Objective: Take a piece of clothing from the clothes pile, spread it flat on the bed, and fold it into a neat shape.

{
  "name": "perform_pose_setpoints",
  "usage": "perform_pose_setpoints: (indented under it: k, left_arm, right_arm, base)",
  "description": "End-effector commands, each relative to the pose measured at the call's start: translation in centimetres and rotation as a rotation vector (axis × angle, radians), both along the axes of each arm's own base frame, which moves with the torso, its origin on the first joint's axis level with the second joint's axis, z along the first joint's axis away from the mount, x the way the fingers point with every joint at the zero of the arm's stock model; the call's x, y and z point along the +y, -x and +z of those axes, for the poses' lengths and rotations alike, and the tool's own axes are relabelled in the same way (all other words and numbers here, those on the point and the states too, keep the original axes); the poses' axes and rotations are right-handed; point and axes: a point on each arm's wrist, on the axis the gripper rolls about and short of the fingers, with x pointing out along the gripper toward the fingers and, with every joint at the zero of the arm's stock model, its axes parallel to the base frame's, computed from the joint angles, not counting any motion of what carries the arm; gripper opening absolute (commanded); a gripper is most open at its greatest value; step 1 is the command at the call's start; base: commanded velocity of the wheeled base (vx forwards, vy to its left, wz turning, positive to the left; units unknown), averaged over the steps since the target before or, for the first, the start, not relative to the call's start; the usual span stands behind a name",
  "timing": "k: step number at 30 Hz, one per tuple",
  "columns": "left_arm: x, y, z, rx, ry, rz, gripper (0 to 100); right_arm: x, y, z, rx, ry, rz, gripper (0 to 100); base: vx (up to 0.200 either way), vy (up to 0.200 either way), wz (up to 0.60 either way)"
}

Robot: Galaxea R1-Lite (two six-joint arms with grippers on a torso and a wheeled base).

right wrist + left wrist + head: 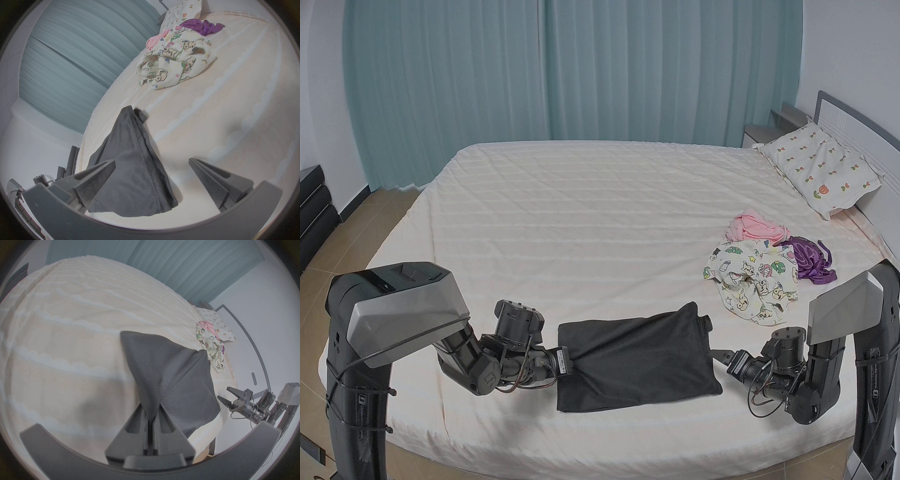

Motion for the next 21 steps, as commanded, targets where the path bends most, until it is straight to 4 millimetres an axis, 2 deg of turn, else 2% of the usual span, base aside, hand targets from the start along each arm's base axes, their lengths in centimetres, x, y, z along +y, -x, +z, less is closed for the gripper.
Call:
perform_pose_setpoints:
  k: [1, 21]
  left_arm:
    - [0.4, 0.0, 0.5, -0.006, 0.004, 0.009, 0]
    - [1.4, 0.1, 0.9, -0.004, 0.005, 0.031, 0]
  right_arm:
    - [0.0, 0.1, -0.3, 0.011, 0.003, 0.000, 100]
    - [0.0, 0.2, -0.3, 0.015, 0.000, 0.007, 100]
  base:
    - [0.000, 0.200, 0.00]
    - [0.000, 0.200, 0.00]
